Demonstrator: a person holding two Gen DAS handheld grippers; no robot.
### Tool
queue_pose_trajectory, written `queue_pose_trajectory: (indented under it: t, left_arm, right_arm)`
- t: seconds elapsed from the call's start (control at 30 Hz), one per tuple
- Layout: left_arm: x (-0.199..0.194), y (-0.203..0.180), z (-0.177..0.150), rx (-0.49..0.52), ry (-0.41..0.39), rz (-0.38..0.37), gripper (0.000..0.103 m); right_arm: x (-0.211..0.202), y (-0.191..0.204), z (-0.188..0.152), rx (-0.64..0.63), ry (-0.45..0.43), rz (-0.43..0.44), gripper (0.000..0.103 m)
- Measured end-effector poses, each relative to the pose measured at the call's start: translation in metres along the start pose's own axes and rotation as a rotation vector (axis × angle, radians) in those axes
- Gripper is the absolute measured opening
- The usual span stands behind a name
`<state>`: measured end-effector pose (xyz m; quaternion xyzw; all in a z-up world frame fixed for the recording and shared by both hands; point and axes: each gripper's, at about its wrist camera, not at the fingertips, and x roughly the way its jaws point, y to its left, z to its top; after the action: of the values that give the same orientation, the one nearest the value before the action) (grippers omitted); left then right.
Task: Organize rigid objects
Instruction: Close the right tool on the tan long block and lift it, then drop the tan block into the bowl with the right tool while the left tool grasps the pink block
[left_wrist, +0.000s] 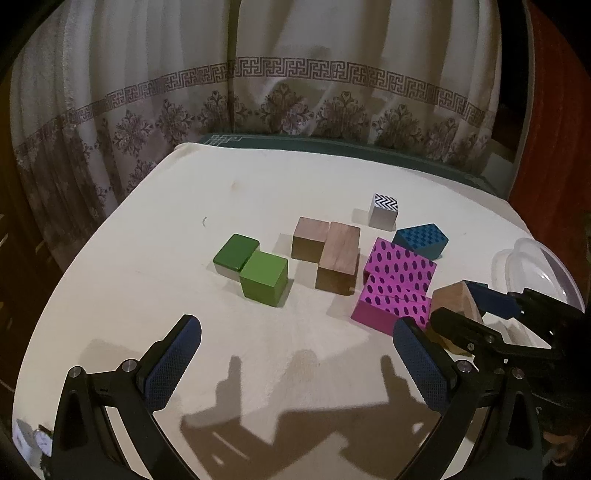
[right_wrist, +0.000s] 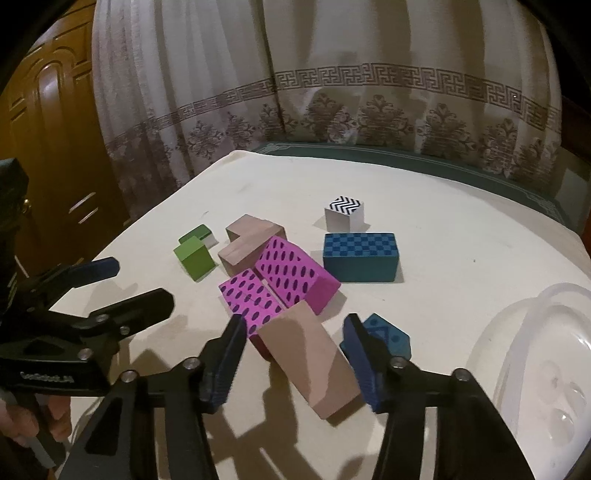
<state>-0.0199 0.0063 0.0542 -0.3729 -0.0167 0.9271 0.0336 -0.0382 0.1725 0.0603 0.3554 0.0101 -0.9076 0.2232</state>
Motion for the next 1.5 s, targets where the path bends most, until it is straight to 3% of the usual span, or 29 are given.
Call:
queue_pose_trajectory:
  t: [0.23, 0.4, 0.53, 0.83, 0.9, 1.07, 1.23, 1.33, 1.5]
  left_arm:
    - [0.001, -0.003, 0.0, 0.005, 0.007, 0.001, 0.103]
    - [0.002, -0.007, 0.001, 0.009, 0.007, -0.004, 0.103]
    - [0.002, -0.009, 0.0, 0.007, 0.009, -0.003, 0.103]
    - [0.002, -0.002, -0.003, -0.004, 0.016, 0.016, 0.103]
    - [0.004, 0.002, -0.004, -0.015, 0.022, 0.019, 0.103]
    - [0.004, 0.005, -0.006, -0.02, 0.022, 0.018, 0.103]
    - [0.004, 0.005, -0.006, -0.019, 0.022, 0.015, 0.103]
    - [0.004, 0.006, -0.006, -0.022, 0.023, 0.017, 0.103]
    - [0.003, 0.004, -0.004, -0.013, 0.018, 0.014, 0.103]
  right_arm:
    - [-0.005, -0.004, -0.001, 0.03, -0.012, 0.012, 0.048]
    - [-0.018, -0.008, -0.003, 0.074, -0.047, 0.013, 0.039]
    - [-0.019, -0.014, -0.005, 0.087, -0.052, 0.028, 0.039]
    - [-0.019, -0.003, -0.016, 0.043, -0.016, 0.054, 0.053]
    - [-0.019, -0.006, -0.021, 0.054, -0.007, 0.056, 0.063]
    - [-0.016, -0.013, -0.025, 0.094, 0.022, 0.065, 0.074]
    - [-0.012, -0.011, -0.033, 0.119, 0.052, 0.081, 0.075]
    - [-0.008, -0.011, -0.037, 0.146, 0.069, 0.113, 0.068]
    - [-0.017, -0.009, -0.038, 0.151, 0.044, 0.101, 0.068]
